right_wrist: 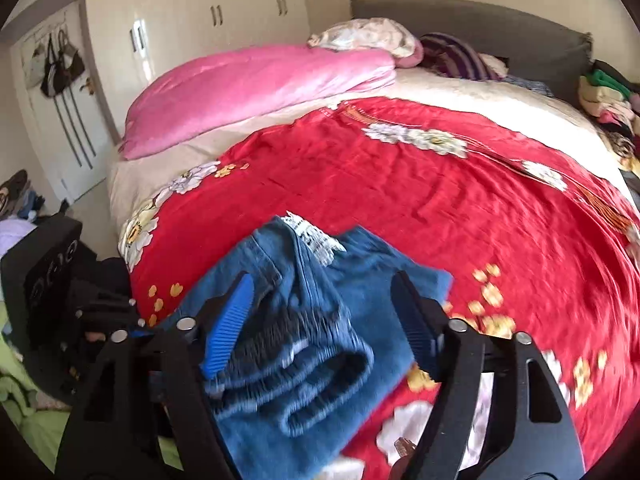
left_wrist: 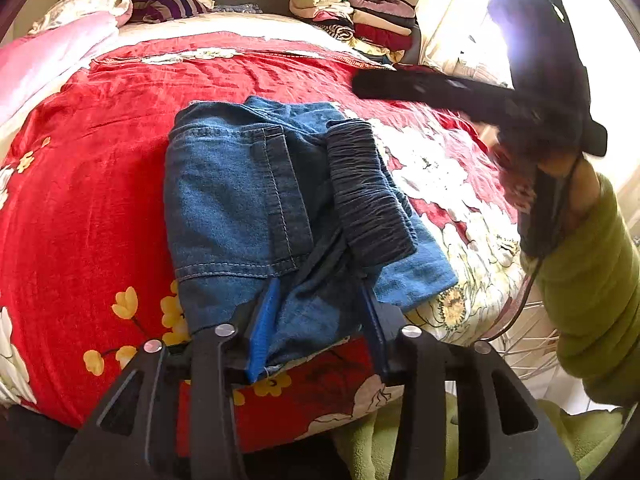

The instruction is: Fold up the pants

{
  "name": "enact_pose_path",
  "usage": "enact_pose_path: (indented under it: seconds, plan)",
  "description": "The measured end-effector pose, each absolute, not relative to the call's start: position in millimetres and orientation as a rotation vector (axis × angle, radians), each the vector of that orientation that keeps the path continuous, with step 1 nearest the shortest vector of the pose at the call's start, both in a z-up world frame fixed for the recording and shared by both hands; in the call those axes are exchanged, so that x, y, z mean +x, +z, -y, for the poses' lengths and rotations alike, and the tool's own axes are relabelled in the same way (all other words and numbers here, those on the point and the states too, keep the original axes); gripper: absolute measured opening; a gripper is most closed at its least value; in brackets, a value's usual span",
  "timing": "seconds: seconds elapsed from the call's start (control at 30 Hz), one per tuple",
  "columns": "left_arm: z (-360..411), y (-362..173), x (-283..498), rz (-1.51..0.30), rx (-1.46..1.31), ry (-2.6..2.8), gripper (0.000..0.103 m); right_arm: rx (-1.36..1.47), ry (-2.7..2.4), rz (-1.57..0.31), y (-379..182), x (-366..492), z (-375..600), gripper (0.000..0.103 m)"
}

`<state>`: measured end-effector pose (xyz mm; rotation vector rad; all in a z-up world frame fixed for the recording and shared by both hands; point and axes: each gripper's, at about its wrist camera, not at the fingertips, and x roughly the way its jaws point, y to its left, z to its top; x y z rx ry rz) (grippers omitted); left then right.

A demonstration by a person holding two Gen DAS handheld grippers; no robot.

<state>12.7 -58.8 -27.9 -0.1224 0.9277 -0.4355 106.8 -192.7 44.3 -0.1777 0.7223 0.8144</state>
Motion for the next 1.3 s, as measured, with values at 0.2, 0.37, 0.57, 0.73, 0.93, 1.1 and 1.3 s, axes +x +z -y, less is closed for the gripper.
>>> enact_pose_path:
  seconds: [0.2,0.37,0.57,0.73,0.93,1.1,1.3]
  plan:
    - [58,-24,7,-0.927,-0.130,-0.444,0.052,-0.143,0.735,-0.700,37,80,231,0.083]
    - [46,-12,2,-0.902,-0.154,-0.430,0.059,-0.179,0.698,-0.715,31,57,251,0.083]
    - [16,5,11,-0.860,-0.200,-0.356,0.063,-0.289,0.797,-0.666,34,14,242,0.083]
    - [13,13,36,-0.861,-0.199,-0.343,0.053,-0.416,0.953,-0.607,27,-20,199,0.079]
    - [27,2,79,-0.930,-0.179,-0.382,0.043,-0.626,1.068,-0.529,11,-44,140,0.054]
    - [31,-21,97,-0.984,-0.180,-0.372,0.043,-0.732,1.093,-0.523,-1,-42,105,0.031]
    - [31,-26,98,-0.972,-0.176,-0.371,0.043,-0.724,1.133,-0.589,-15,-29,102,0.002]
